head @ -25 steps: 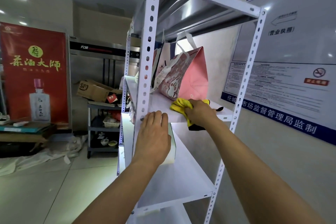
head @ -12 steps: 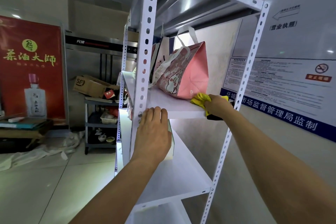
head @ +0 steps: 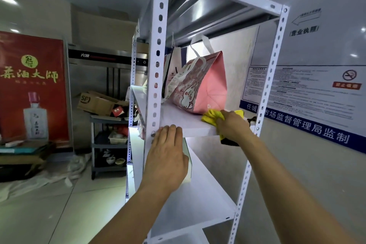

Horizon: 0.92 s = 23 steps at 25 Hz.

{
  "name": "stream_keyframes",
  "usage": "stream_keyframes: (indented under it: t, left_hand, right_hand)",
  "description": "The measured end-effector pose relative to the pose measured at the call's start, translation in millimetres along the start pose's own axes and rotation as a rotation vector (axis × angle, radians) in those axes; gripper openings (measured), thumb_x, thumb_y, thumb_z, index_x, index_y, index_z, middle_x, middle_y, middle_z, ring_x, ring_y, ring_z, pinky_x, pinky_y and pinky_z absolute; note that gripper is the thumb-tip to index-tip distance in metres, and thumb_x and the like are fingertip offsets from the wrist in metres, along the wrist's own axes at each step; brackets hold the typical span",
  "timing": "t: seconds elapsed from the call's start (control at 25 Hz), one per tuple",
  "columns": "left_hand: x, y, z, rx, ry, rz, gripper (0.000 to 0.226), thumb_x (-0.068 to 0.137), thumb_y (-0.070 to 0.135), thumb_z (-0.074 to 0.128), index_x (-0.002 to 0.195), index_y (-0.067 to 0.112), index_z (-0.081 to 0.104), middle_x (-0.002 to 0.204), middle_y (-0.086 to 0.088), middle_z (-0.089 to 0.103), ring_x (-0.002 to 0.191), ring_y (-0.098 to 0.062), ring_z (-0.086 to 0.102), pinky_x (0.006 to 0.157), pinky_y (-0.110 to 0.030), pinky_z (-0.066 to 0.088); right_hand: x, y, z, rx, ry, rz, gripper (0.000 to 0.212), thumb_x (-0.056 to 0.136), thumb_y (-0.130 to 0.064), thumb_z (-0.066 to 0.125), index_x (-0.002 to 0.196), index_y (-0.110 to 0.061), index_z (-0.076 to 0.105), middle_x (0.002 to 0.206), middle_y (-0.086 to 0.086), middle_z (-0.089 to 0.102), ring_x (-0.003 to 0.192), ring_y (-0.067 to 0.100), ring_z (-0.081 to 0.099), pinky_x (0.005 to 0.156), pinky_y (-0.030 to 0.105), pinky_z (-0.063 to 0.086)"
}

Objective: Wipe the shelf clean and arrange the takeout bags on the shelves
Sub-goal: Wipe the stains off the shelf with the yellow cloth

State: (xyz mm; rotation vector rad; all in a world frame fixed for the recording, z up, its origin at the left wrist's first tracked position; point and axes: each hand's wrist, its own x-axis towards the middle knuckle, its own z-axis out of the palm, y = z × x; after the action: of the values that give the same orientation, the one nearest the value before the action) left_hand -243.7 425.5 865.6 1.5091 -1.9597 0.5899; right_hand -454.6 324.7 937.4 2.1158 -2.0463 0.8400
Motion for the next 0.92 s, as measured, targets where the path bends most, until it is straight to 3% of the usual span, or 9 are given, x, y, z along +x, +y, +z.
stream_keyframes:
  t: [0.12,0.24,0.4,0.56,0.76,0.92]
  left_hand:
    - [-2,0,3,-0.018,-0.002,0.003,0.065,0.09,0.028,0.041,0.15,0.008,0.028,0.149,-0.01,0.035,0.14,-0.03,0.028,0.122,-0.042,0.015]
    - [0,1,2,-0.022,0.006,0.012,0.064,0.088,0.027,0.041,0.148,0.009,0.031,0.147,-0.009,0.037,0.138,-0.028,0.03,0.121,-0.041,0.018]
    - [-1,-1,-1,-0.066,-0.002,0.01,0.064,0.085,0.021,0.049,0.146,0.006,0.037,0.145,-0.012,0.042,0.136,-0.03,0.035,0.12,-0.042,0.023]
    - [-2,1,2,-0.055,-0.019,-0.006,0.068,0.086,0.02,0.051,0.15,0.007,0.033,0.15,-0.012,0.038,0.141,-0.031,0.031,0.121,-0.043,0.02]
    - [-2,2,5,-0.078,-0.001,-0.036,0.066,0.081,0.013,0.055,0.145,0.004,0.04,0.145,-0.015,0.044,0.137,-0.034,0.037,0.118,-0.047,0.027]
    - [-3,-2,6,-0.091,0.028,-0.028,0.066,0.082,0.014,0.055,0.145,0.002,0.041,0.143,-0.016,0.045,0.136,-0.035,0.039,0.116,-0.048,0.029]
  right_hand:
    - [-27,-31,13,0.054,0.03,-0.205,0.018,0.095,-0.035,0.048,0.106,-0.027,0.06,0.113,0.008,0.065,0.106,0.034,0.058,0.09,0.048,0.047]
    - [-12,-59,2,0.103,-0.141,-0.144,0.027,0.098,-0.034,0.045,0.118,-0.025,0.06,0.12,0.008,0.064,0.113,0.033,0.057,0.098,0.048,0.047]
    - [-24,-65,10,0.057,-0.081,-0.185,0.034,0.096,-0.035,0.044,0.126,-0.029,0.059,0.125,0.007,0.063,0.117,0.034,0.054,0.098,0.046,0.044]
    - [-8,-70,5,0.099,-0.219,-0.186,0.043,0.101,-0.032,0.041,0.144,-0.027,0.048,0.139,0.012,0.053,0.127,0.035,0.049,0.106,0.051,0.04]
    - [-29,-53,14,0.095,-0.044,-0.247,0.037,0.094,-0.036,0.044,0.128,-0.031,0.058,0.131,0.007,0.06,0.12,0.034,0.053,0.101,0.052,0.042]
    - [4,5,-9,0.024,-0.088,0.057,0.038,0.1,-0.039,0.04,0.13,-0.021,0.055,0.13,0.013,0.06,0.119,0.035,0.055,0.099,0.048,0.045]
